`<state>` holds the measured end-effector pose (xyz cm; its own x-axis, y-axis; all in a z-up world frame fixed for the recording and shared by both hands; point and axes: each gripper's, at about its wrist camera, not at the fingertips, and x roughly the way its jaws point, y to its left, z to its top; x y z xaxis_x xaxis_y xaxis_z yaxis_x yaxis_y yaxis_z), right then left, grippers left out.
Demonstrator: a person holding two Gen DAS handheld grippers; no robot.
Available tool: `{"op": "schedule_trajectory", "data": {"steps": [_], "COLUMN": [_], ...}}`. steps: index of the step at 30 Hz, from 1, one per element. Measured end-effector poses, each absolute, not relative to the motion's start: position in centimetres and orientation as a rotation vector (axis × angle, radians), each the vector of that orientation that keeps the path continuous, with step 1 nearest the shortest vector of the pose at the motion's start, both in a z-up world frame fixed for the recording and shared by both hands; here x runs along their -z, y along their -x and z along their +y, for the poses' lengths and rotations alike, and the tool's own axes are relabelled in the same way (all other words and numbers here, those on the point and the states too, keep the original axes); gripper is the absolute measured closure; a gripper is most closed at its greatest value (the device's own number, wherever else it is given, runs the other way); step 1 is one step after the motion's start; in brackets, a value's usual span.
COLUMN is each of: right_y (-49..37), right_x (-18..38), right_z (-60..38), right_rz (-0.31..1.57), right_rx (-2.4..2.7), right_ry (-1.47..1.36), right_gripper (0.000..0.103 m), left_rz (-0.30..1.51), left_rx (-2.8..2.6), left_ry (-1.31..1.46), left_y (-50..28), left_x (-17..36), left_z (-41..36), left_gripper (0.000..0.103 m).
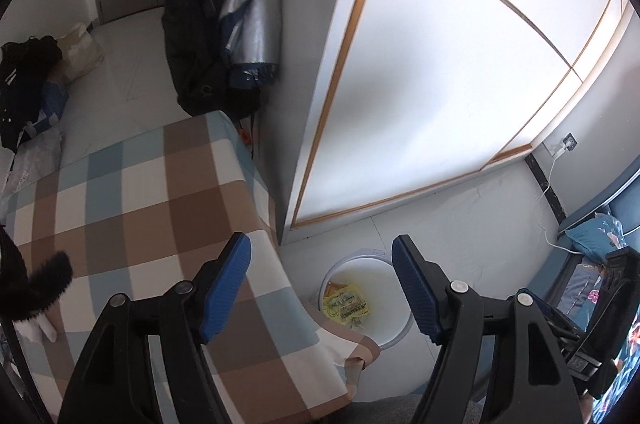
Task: Collect trash
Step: 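Move both grippers back over the table toward the white foam pieces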
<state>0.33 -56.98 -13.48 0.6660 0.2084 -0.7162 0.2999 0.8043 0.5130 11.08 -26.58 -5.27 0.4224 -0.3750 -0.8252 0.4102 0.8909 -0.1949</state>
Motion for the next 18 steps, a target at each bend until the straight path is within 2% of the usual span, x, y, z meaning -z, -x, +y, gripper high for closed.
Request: {"op": "schedule_trajectory", "data": {"steps": [13,18], "right_y": [-1.9,-3.4], "right_x": [3.7,1.7], "right_z": [-47.1,-42.0], "right_rz": [0.689,0.66], "right_rx": [-0.072,-0.159], "right_ry": [-0.496,-0.467], "right_gripper": [0.002,0.002], "left_rz": [0.834,0.788], "left_rx": [0.292,0.228], "left_ry": [0.064,0.109], "left_y": [-10.0,-9.8], "left_x": [0.4,-0.5], "left_z": [-14.3,-8.8], "left_gripper": [0.016,0.015]}}
